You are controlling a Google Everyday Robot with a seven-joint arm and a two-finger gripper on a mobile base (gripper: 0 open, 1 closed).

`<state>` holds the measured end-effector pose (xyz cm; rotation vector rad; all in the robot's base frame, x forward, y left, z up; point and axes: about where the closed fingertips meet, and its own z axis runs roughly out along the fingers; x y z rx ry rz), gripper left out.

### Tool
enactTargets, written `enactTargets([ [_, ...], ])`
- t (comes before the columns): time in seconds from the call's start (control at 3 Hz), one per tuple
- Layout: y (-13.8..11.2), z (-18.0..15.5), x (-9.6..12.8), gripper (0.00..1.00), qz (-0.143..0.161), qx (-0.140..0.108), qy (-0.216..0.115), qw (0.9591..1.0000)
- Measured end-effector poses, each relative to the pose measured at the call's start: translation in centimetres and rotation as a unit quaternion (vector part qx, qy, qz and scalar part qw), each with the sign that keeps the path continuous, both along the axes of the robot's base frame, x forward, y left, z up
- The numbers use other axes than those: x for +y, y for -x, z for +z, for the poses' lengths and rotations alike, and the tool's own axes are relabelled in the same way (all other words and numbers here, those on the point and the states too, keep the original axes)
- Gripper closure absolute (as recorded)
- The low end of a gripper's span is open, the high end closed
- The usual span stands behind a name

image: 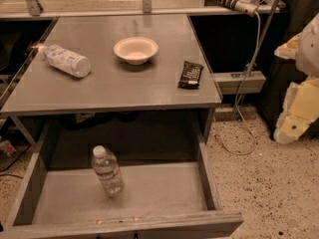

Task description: Pick water bottle from top drawer and place on counter

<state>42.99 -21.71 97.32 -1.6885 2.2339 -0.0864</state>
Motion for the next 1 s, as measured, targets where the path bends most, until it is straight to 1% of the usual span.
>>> enactTargets([
  [0.33,3.0,-0.2,0.7,0.00,0.012,-0.002,-0.037,0.9992],
  [0.67,6.5,-0.2,4.1,0.00,0.054,0.001,-0.095,0.9940],
  [1.0,6.8,0.4,5.4,0.00,0.063,0.000,-0.119,0.9909],
])
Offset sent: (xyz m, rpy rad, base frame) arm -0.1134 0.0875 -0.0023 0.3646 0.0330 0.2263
